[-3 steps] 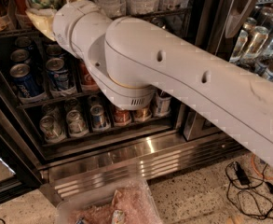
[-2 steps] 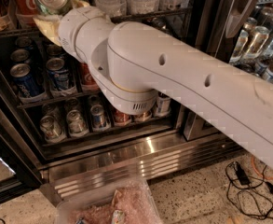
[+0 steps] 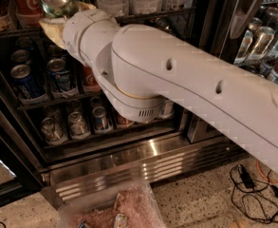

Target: Pick green can from top shelf of fridge

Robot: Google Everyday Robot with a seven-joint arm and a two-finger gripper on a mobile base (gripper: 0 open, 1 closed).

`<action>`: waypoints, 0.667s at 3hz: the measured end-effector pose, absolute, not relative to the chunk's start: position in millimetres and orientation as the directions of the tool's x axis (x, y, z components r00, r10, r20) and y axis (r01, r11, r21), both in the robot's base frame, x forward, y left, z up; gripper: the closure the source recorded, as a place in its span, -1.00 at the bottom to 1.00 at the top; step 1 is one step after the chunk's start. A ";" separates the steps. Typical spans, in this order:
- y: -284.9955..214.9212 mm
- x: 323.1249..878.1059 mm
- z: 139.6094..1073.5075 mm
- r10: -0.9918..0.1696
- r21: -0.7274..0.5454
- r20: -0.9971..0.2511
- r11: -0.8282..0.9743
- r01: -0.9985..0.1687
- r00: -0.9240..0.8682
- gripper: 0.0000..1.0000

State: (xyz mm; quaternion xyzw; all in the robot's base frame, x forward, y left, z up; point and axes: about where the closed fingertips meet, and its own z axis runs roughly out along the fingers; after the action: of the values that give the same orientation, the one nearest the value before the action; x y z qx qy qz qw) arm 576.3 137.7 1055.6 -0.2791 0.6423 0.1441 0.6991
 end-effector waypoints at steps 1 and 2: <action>128.2 554.4 1050.5 -0.183 -0.212 -0.977 0.815 -0.540 0.107 1.00; 125.6 550.7 1048.7 -0.180 -0.207 -0.978 0.819 -0.535 0.102 1.00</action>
Offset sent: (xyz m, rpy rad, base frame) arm -0.0215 -0.0162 -0.0122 -0.0225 0.0389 -0.0390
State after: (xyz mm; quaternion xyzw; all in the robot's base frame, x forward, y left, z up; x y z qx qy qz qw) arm 550.7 125.6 1048.7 -0.2721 0.6576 0.1285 0.6906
